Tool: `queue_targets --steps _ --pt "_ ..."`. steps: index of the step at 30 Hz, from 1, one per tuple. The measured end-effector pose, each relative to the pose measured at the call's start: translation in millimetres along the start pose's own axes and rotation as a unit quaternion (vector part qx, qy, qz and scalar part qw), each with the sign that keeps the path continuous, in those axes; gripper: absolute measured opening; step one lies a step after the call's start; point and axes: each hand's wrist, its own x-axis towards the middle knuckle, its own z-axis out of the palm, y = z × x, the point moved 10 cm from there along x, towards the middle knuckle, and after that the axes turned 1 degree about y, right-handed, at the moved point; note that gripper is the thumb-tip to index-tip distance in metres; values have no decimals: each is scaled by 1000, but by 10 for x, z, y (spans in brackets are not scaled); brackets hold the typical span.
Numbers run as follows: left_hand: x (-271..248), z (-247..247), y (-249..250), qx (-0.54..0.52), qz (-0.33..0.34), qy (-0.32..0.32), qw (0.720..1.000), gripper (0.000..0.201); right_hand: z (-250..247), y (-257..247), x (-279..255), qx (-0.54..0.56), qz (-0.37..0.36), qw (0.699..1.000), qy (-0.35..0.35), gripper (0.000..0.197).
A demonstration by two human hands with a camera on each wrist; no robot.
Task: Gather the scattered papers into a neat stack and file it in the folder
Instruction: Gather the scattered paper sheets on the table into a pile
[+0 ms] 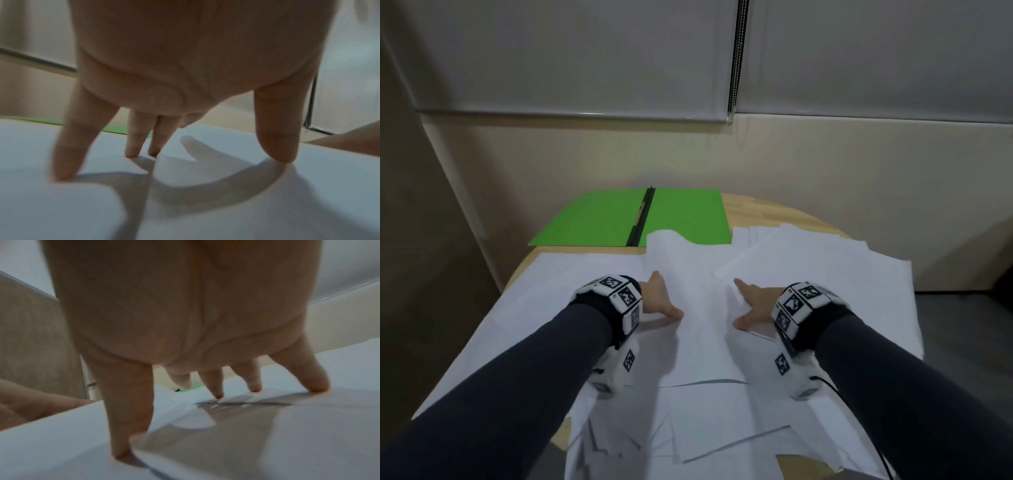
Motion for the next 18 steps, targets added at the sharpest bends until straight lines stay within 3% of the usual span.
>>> queue_targets --steps 3,5,8,11,13,15,17,18 --pt "23 -119 -220 -71 -37 29 996 97 -313 180 -44 142 21 985 92 74" --pt "44 -121 -341 -77 -64 45 994 98 -467 498 -139 116 103 976 153 68" --pt "79 29 -360 -66 -68 39 995 105 -274 685 -244 -17 156 985 77 71" --pt "64 120 -182 -55 -46 29 997 110 -142 486 -275 -70 96 992 40 68" --pt "-24 85 -8 -60 -26 27 998 96 -153 325 -250 -28 39 998 38 64" --pt "-48 5 71 -93 -2 18 995 90 -196 309 -229 98 18 994 43 55" --pt "-22 -132 -104 -145 -23 40 988 98 -359 518 -269 143 66 981 114 47" --pt "-21 -205 -258 -151 -52 66 985 101 -410 679 -318 110 112 977 142 47"
